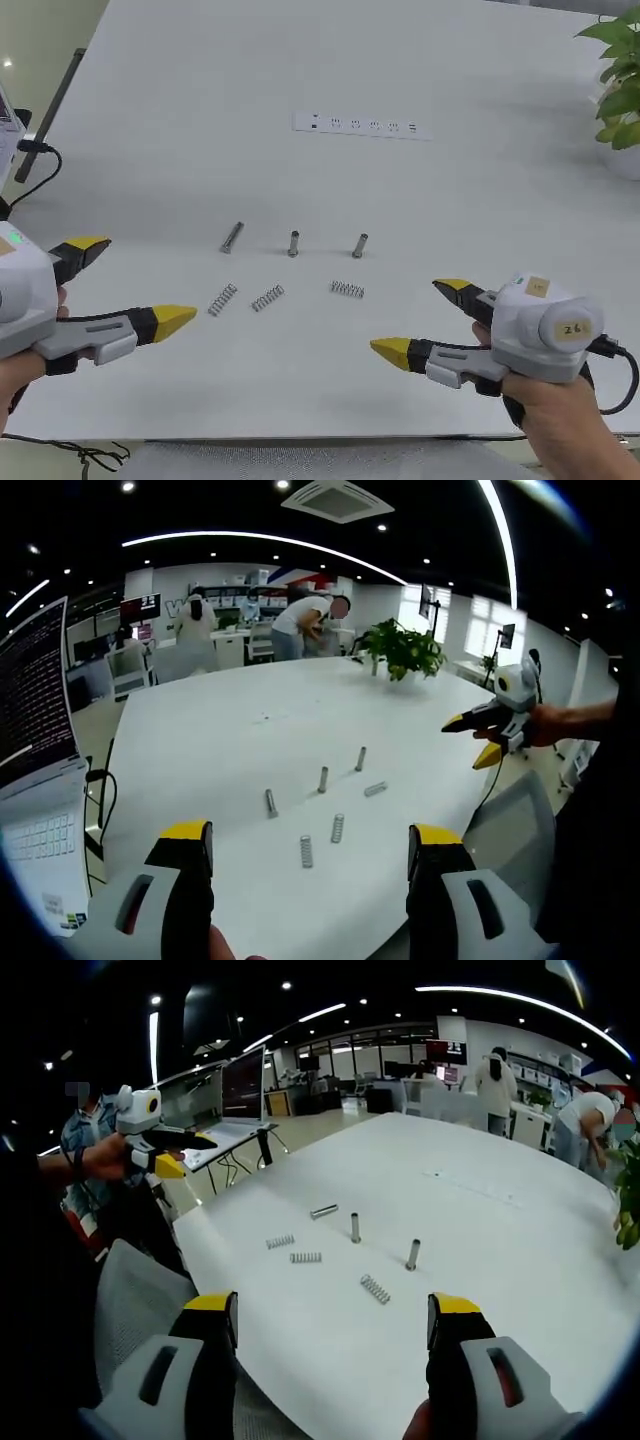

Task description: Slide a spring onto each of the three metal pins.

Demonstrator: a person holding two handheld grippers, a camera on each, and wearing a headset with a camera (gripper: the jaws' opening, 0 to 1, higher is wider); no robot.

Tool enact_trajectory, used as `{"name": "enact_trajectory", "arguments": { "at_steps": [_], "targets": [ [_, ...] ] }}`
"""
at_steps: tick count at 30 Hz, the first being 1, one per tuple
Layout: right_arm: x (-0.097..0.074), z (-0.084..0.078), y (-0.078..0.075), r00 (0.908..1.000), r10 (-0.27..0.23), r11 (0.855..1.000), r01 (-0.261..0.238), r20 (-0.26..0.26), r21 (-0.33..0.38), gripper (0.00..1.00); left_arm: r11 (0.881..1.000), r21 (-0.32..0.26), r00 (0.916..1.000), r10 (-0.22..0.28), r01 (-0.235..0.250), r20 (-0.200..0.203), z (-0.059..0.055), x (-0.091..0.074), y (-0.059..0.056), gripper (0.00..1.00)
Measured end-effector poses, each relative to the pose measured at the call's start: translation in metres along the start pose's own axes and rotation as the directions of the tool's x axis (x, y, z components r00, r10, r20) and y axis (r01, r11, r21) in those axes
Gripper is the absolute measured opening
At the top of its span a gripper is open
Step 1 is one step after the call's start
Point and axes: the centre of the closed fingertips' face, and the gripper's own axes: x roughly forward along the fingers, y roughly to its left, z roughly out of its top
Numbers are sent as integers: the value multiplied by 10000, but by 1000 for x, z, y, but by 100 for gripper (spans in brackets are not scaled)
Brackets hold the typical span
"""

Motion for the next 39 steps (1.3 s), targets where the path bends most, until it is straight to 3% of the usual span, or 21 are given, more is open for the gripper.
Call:
{"name": "enact_trajectory", "arguments": {
  "at_steps": [39],
  "targets": [
    [0, 1, 0, 10000, 9, 10000, -9, -37, -61, 77, 10000, 31, 9999, 62, -62, 98, 3, 0, 5, 77]
  ]
}}
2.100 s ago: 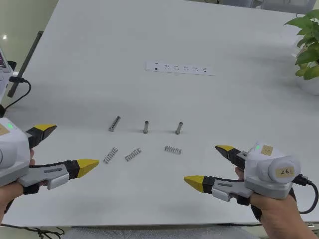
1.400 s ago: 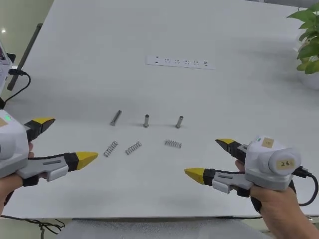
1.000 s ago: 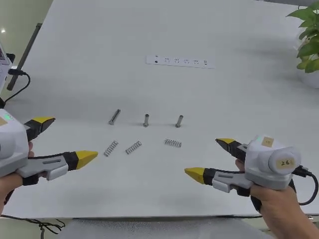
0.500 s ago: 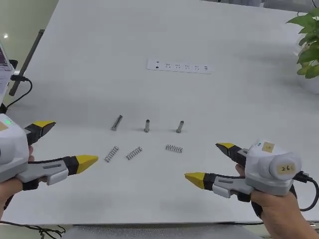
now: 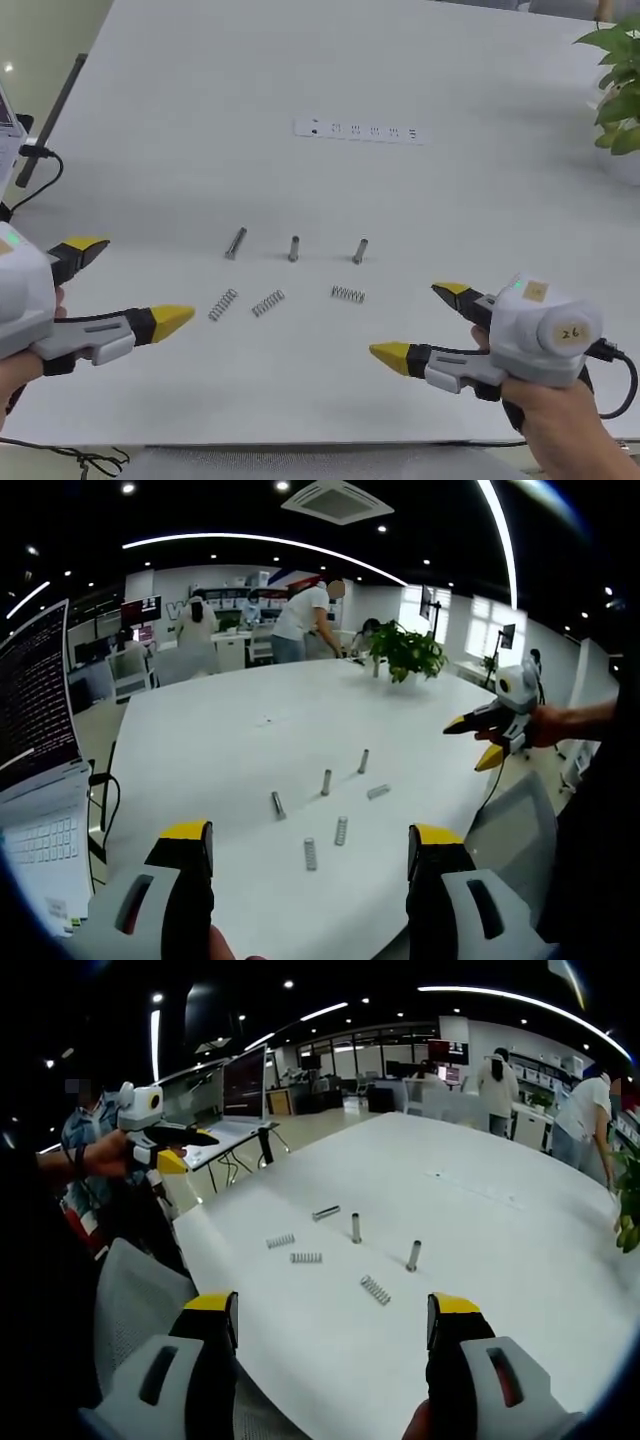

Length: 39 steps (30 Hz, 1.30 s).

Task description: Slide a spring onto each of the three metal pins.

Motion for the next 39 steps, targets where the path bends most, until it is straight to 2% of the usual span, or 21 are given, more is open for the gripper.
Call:
{"name": "enact_trajectory", "arguments": {
  "at_steps": [21, 39],
  "targets": [
    [0, -2, -2, 9999, -76, 9999, 76, -96, 66, 76, 9998, 97, 9998, -183, 183, -16, 5, 11, 4, 77],
    [0, -4, -2, 9998, -92, 9999, 94, -183, 91, 75, 9989, 240, 9992, -395, 394, 38, 17, 31, 18, 75]
  ]
}}
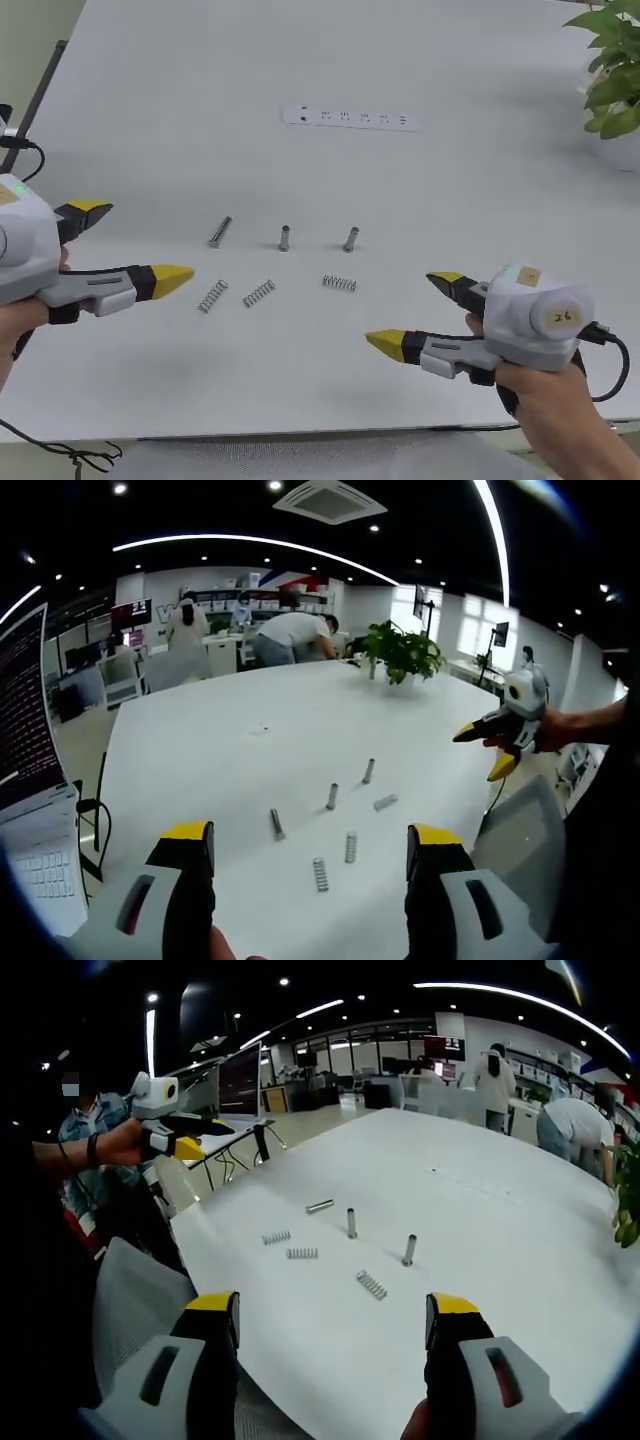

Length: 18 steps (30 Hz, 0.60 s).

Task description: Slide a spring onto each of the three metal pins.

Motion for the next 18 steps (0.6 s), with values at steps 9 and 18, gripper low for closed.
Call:
{"name": "enact_trajectory", "arguments": {
  "at_steps": [9, 18],
  "targets": [
    [0, 0, 0, 10000, 4, 10000, -4, 3, 22, 75, 9998, 129, 9999, -127, 128, -91, 1, 12, 8, 74],
    [-1, -2, -2, 10000, -41, 9999, 42, -33, 100, 74, 9993, 216, 9992, -316, 321, -245, 2, 31, 18, 73]
  ]
}}
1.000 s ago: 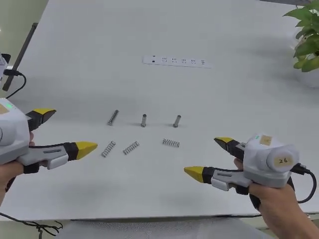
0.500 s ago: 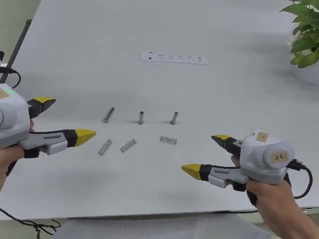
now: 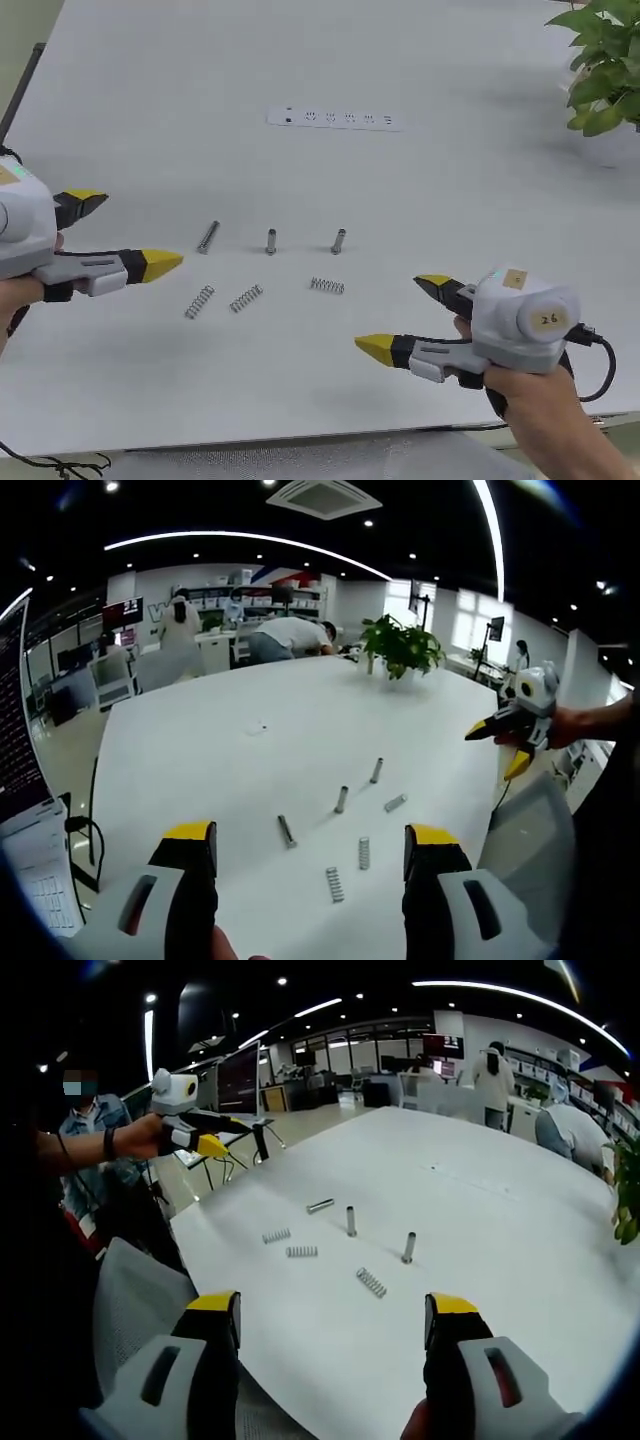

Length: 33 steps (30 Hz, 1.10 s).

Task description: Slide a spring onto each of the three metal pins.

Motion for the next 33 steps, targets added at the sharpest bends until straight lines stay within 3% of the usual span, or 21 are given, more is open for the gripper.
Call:
{"name": "enact_trajectory", "arguments": {
  "at_steps": [13, 18, 33],
  "targets": [
    [-1, -4, -2, 9999, -93, 9999, 94, -71, 123, 74, 9996, -81, 9994, -277, 275, -214, 0, 32, 13, 70],
    [1, -5, -2, 9999, -88, 9999, 89, -104, 146, 74, 9990, -98, 9988, -434, 432, -229, 3, 45, 13, 68],
    [0, -6, -4, 9998, -40, 9999, 43, -219, 132, 73, 9985, -238, 9960, -517, 501, -728, -6, 89, 17, 62]
  ]
}}
